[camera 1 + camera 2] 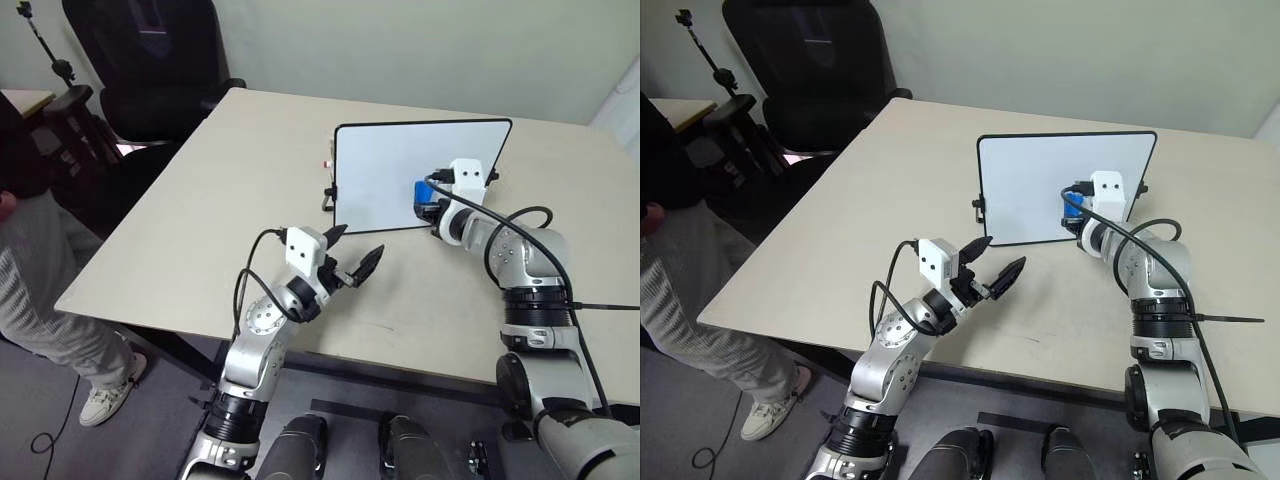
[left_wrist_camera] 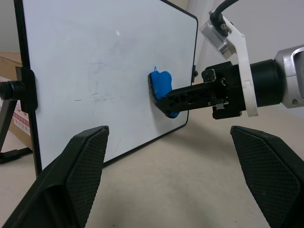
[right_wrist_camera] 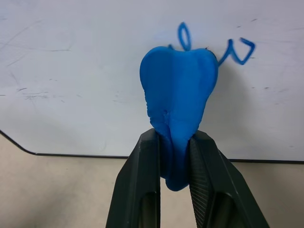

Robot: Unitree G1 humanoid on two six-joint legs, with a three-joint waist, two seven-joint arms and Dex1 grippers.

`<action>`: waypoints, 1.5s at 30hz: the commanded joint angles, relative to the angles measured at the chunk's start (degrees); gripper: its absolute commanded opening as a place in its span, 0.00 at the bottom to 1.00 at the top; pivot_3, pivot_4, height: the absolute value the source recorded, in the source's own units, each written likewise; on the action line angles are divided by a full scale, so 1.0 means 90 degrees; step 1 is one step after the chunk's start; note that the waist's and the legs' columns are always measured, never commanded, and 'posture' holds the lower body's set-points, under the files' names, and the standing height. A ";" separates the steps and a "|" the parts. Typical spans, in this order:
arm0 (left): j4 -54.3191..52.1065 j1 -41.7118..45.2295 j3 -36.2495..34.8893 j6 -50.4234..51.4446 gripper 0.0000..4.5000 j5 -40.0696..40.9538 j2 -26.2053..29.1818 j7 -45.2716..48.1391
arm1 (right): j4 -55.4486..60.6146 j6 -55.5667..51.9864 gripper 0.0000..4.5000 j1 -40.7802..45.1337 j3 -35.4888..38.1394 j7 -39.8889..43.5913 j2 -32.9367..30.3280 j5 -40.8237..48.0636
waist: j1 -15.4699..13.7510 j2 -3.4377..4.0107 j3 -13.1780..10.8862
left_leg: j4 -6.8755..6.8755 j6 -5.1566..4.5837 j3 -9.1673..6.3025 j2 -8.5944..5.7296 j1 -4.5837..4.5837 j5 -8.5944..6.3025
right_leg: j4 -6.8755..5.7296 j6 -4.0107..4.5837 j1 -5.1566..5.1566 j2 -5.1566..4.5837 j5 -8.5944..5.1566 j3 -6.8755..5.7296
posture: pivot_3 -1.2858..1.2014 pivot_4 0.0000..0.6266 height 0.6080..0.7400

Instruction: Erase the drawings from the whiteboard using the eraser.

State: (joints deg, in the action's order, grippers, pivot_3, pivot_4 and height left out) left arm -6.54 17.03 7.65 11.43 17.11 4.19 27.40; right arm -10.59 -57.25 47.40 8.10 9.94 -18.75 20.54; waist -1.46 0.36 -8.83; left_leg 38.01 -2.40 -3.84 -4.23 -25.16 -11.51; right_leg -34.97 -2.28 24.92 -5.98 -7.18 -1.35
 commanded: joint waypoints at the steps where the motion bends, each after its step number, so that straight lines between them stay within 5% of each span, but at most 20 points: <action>1: -0.0301 0.0006 -0.0010 -0.0026 1.00 0.0051 -0.0005 -0.0007 | -0.0022 0.0353 0.11 0.0287 0.0348 -0.0285 -0.0006 -0.0124 | 0.0000 0.0001 -0.0001 | 0.0000 0.0000 0.0000 0.0000 0.0000 0.0001 | 0.0000 0.0000 0.0000 0.0000 0.0000 0.0000 | 0.52 0.24 1.00; 29: -0.0460 -0.0068 -0.0112 0.0070 1.00 0.0120 0.0086 -0.0045 | 0.0495 0.0114 0.11 0.0537 -0.0287 -0.0237 0.1003 -0.0177 | 0.0158 0.0007 -0.0004 | -0.0017 0.0010 0.0001 0.0019 -0.0002 -0.0003 | 0.0004 -0.0004 0.0028 0.0010 0.0004 -0.0012 | 0.52 0.24 1.00; 45: -0.0365 -0.0026 -0.0116 0.0063 1.00 0.0160 0.0108 -0.0045 | -0.0811 0.0740 0.11 0.0781 0.0794 -0.1224 0.0416 -0.0614 | 0.0094 0.0013 -0.0007 | -0.0016 0.0016 0.0000 0.0022 -0.0006 -0.0005 | 0.0006 0.0029 0.0029 0.0009 0.0025 -0.0007 | 0.52 0.24 1.00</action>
State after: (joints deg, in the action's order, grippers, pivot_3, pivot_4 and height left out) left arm -7.78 16.37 6.67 12.40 18.29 5.45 27.07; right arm -19.05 -51.96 52.56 14.57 -0.33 -14.46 15.37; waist -0.61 0.48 -8.89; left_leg 37.85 -2.26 -3.84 -4.02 -25.20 -11.55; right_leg -34.93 -2.14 25.20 -5.89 -7.03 -1.41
